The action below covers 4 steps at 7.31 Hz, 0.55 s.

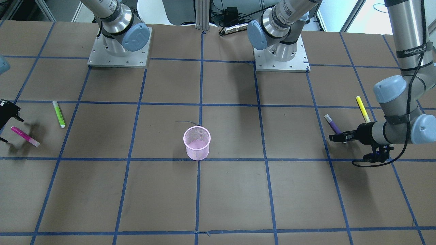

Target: Insert purple and pink pens into pink cup

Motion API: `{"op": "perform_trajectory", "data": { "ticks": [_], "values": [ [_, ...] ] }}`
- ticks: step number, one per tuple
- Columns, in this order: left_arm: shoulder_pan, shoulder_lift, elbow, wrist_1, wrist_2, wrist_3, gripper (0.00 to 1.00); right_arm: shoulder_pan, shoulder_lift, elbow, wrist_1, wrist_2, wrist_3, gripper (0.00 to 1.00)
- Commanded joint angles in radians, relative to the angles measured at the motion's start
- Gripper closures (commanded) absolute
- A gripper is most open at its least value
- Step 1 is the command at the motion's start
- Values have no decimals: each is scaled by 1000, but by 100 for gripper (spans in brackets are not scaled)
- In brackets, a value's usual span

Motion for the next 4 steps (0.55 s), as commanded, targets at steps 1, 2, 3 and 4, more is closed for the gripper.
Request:
{"op": "perform_trajectory", "data": {
  "ticks": [1,2,3,4],
  "values": [
    [0,-2,-6,7,1,2,10,0,9,2,-13,-17,7,26],
    [0,-4,-7,7,1,3,18,0,9,4,-12,-19,8,46],
    [0,-4,-12,6,4,37,37,0,8,4,-8,-69,8,80],
    [0,-4,-10,6,3,54,46,0,6,2,-8,-80,8,100]
  ]
}}
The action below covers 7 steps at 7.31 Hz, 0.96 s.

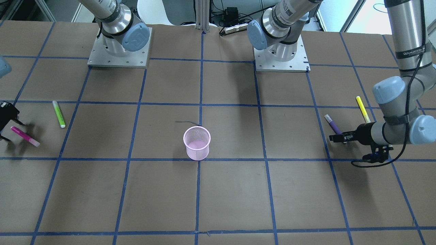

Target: Insert purple and pink pens into pink cup

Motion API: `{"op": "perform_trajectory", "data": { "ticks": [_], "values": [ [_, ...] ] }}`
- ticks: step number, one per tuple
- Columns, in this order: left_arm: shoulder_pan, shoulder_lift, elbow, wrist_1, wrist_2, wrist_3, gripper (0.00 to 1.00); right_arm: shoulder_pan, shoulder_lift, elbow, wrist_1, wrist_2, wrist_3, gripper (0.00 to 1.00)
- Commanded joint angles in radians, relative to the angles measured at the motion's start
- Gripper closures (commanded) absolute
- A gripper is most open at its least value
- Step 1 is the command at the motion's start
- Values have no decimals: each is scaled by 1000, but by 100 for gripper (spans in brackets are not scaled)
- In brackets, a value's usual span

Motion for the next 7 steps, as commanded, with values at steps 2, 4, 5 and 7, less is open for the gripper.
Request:
{"op": "perform_trajectory", "data": {
  "ticks": [2,4,5,7],
  "values": [
    [-2,-2,5,3,58,44,80,0,-3,-4,18,-27,-3,100],
    [0,-3,7,3,57,40,99,0,-50,-2,107,-26,-1,100],
    [0,-3,8,4,57,40,100,0,-83,-4,148,-24,0,100],
    [-5,19,14,4,57,31,100,11,-126,-13,162,-18,2,100]
  ]
}}
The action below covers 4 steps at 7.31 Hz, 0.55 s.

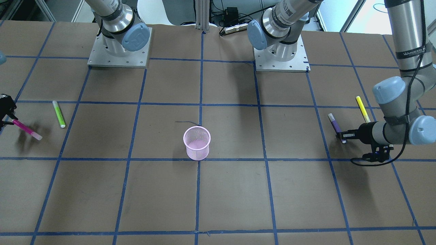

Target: Insert purple and pink pens into pink cup

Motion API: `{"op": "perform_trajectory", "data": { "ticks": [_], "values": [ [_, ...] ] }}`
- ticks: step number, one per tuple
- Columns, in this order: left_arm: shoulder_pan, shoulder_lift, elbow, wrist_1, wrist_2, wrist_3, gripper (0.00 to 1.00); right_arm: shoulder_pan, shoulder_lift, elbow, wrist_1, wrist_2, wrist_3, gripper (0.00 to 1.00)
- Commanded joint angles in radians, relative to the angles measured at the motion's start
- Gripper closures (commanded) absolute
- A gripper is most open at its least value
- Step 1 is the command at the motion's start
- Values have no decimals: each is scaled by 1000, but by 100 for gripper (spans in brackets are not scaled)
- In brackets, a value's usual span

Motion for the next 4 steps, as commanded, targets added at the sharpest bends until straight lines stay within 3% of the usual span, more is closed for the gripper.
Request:
{"op": "perform_trajectory", "data": {
  "ticks": [1,4],
  "values": [
    [-5,22,3,0,-1,-8,100,47,-76,-18,32,4,32,100],
    [-13,47,3,0,-6,-8,100,331,-181,-120,252,-41,332,100]
  ]
}}
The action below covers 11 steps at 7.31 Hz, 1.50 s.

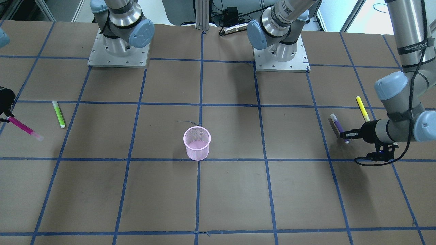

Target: Insert purple and pink pens into pink cup

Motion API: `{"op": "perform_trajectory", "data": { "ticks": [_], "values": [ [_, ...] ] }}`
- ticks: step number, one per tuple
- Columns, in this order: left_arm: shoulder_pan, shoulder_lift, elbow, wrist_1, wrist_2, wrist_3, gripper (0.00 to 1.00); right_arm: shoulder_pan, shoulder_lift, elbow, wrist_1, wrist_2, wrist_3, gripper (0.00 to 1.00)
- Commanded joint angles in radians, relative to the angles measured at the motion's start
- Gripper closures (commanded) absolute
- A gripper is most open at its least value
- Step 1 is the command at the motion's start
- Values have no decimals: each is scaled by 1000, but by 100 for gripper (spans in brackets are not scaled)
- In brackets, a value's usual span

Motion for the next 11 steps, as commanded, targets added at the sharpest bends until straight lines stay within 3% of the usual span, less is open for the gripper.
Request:
{"op": "perform_trajectory", "data": {
  "ticks": [1,3,6,8,11],
  "values": [
    [-3,20,0,0,-4,-1,100,218,-27,-101,160,-12,220,100],
    [-14,57,0,-71,0,-1,100,423,-21,-216,300,-46,470,100],
    [-32,97,0,-114,-33,-3,100,729,17,-304,428,-145,780,100],
    [-34,109,0,-114,-33,0,100,893,85,-336,472,-245,874,100],
    [-34,134,-1,-114,-56,11,100,1019,181,-460,589,-246,942,100]
  ]
}}
